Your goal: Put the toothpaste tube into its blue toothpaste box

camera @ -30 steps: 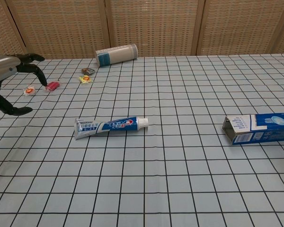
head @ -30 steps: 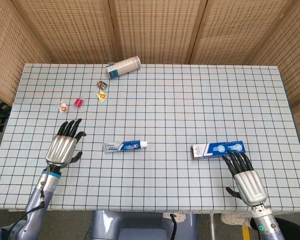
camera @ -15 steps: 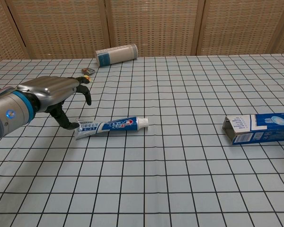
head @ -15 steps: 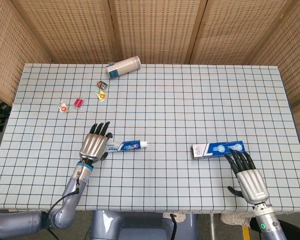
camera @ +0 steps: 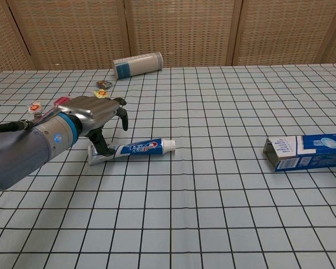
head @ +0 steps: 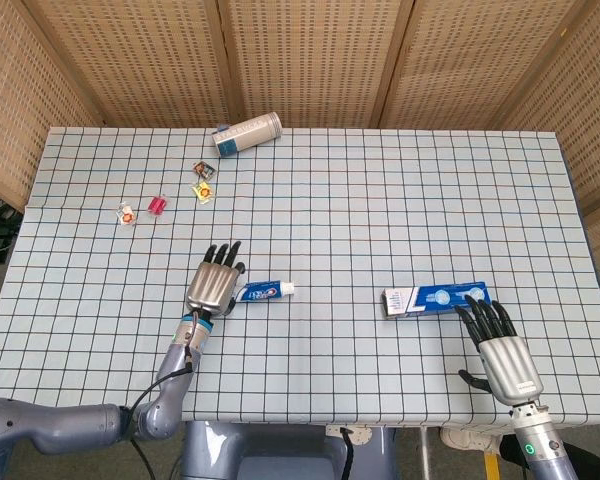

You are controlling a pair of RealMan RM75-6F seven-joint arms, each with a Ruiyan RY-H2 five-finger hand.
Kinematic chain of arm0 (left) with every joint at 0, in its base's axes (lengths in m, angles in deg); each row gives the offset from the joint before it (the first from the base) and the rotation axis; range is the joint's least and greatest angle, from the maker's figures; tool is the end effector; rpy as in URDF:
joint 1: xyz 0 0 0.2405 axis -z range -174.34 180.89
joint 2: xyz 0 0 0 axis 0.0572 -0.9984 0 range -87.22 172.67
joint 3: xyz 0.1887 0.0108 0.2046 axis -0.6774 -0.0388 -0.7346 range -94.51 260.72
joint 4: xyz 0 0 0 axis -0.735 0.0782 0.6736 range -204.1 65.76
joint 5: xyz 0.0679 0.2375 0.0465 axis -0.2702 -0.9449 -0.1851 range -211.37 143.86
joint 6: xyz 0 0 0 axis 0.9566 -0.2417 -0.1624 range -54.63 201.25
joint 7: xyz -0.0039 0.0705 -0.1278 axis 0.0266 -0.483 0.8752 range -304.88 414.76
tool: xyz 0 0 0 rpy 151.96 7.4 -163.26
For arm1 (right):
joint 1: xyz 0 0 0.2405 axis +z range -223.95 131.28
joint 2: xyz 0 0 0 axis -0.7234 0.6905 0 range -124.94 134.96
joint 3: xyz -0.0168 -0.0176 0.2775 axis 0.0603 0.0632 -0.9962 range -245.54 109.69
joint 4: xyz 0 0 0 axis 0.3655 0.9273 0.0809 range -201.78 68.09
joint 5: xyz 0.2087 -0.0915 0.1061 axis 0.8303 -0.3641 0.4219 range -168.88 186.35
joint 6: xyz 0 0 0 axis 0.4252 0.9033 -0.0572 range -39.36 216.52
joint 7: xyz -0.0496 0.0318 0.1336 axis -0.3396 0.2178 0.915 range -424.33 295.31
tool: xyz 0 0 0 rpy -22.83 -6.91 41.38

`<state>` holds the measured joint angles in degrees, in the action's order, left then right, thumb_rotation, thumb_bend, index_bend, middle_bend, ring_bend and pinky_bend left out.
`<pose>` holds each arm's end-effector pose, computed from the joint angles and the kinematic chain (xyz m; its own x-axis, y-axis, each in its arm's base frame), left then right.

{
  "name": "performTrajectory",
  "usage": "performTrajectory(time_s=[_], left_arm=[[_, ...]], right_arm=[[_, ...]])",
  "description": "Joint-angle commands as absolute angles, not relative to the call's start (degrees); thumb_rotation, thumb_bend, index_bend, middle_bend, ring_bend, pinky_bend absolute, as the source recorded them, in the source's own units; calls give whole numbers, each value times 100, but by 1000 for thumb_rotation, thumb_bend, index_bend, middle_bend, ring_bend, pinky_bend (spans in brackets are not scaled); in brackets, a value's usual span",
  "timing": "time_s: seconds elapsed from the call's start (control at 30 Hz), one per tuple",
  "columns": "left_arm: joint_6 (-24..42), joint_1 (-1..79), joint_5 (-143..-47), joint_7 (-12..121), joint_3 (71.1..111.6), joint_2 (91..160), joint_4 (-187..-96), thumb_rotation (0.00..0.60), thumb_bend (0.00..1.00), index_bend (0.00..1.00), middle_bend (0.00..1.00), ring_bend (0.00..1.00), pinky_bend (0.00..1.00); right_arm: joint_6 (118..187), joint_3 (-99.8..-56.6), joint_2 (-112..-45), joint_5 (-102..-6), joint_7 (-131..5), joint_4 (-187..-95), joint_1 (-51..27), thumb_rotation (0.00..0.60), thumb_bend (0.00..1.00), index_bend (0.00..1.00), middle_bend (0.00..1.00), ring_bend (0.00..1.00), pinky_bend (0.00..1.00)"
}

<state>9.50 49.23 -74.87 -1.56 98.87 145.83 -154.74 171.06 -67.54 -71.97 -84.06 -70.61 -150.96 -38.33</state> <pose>-0.1093 0.3523 -0.1156 0.6222 0.2661 0.7363 0.7820 -0.2568 -0.5680 -0.3292 -0.1905 0.0441 0.4398 -0.0707 0.8953 -0.8872 -0.1890 0.4208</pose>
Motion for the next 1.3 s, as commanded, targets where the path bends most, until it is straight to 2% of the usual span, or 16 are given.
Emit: performTrajectory(time_s=[0.03,0.37,0.67,0.8,0.87,0.97,1.1,1.3], left_arm=[[961,5043,-7384,-166,9889,14704,-15317,600,294,335,35,71,76],[985,5300,-7267,-196,9755,14997,-14972,600,298,356,54,87,77],[938,5401,-7316,-162,9637,15186,-14682,600,321,411,106,135,132],[886,5409,-7432,-95,9586,15271,-14534,600,406,520,215,235,214],[811,5401,-7576,-20,9551,15326,-14435,600,505,654,342,349,302],[645,5365,-7992,223,9451,15421,-14229,600,567,801,475,458,409],[394,5265,-8759,783,9286,15410,-14011,600,584,833,505,482,451],[231,5016,-9554,1254,9054,14455,-14538,600,584,833,506,483,451]], right_arm=[[17098,-6750,-7195,-8403,-7051,-15094,-3831,600,160,113,0,0,0],[17079,-6782,-7172,-8335,-6925,-15071,-3821,600,161,113,0,0,0],[17142,-6784,-7121,-8366,-6795,-15124,-3829,600,160,113,0,0,0],[17167,-6783,-7097,-8380,-6757,-15150,-3835,600,161,113,0,0,0],[17176,-6780,-7087,-8386,-6746,-15161,-3838,600,160,113,0,0,0],[17181,-6772,-7069,-8392,-6739,-15183,-3843,600,160,113,0,0,0],[17204,-6770,-7044,-8405,-6738,-15224,-3851,600,161,120,0,0,0],[17191,-6789,-6998,-8424,-6781,-15403,-3822,600,161,125,0,0,0]])
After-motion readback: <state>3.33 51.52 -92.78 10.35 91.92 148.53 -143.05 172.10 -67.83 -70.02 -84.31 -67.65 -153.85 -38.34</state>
